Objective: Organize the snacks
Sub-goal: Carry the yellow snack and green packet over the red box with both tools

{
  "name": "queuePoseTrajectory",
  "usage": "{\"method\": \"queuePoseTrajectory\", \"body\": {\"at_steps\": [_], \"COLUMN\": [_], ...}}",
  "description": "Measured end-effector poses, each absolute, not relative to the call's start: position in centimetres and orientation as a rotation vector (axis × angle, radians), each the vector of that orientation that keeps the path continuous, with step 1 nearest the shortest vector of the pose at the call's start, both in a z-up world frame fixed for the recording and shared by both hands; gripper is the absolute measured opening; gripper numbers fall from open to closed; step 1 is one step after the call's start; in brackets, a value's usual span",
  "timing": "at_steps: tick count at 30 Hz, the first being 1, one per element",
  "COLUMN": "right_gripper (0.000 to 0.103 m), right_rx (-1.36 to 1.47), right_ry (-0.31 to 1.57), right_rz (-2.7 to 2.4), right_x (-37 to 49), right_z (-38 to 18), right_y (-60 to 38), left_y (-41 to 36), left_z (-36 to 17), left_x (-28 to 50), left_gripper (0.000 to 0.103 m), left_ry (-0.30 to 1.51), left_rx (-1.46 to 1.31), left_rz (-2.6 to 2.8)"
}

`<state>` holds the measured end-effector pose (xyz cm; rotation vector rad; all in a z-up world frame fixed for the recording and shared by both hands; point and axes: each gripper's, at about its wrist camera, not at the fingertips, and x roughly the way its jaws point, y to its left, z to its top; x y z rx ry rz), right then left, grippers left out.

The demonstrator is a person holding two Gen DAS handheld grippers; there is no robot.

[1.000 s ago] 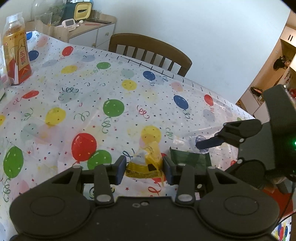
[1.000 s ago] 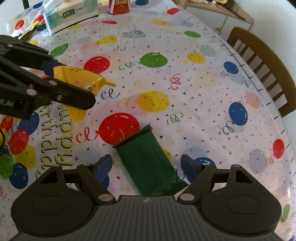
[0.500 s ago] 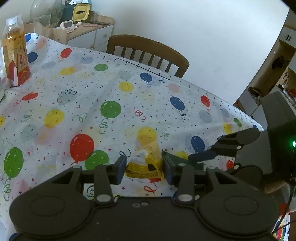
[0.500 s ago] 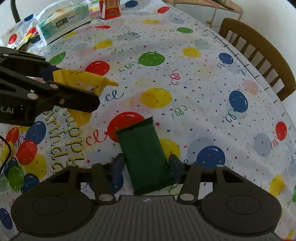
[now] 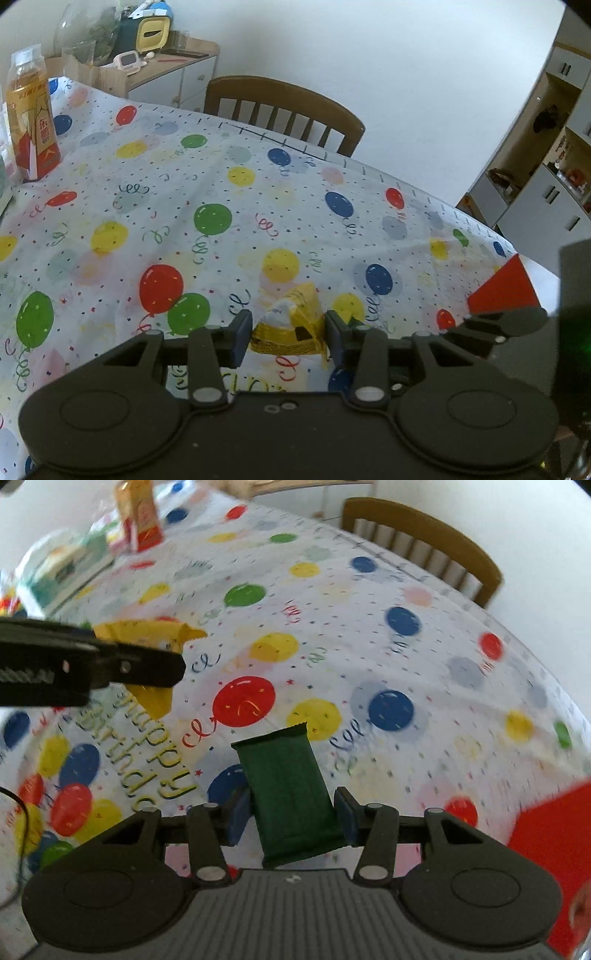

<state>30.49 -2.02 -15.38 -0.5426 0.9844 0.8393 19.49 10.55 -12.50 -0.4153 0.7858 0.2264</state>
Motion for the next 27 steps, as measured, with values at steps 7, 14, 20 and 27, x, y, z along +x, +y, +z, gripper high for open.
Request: {"method": "queuePoseTrajectory", "body": {"at_steps": [7,14,20,27], "right_gripper": [0.049,0.049,0.049,0.049], "right_rx": [-0.450,-0.377,-0.325,-0.273], "right_ry": [0.916,0.849,0.798,0.761], "right_rz": [0.758,0.671,0.606,0.537], "right_x": [28.9,28.1,27.6,27.2], "right_z": [-11.0,-7.0,-4.5,-2.7], "right_y": [-6.2,-10.8,-15.3,-20.5], "left_y": [8.4,5.2,1.2,-3.9], "left_z": [-10.9,-8.6,-6.0,-3.7], "left_x": [19.0,18.9,19.3,20.4], "left_gripper": [0.040,0.040,0.040,0.040], "left_ry": [0.763,0.734,0.702,0.685], "left_rx": [-0.384,-0.335,-0.266,-0.188], "left_rz": [0.175,0.105,0.033,-0.046]}}
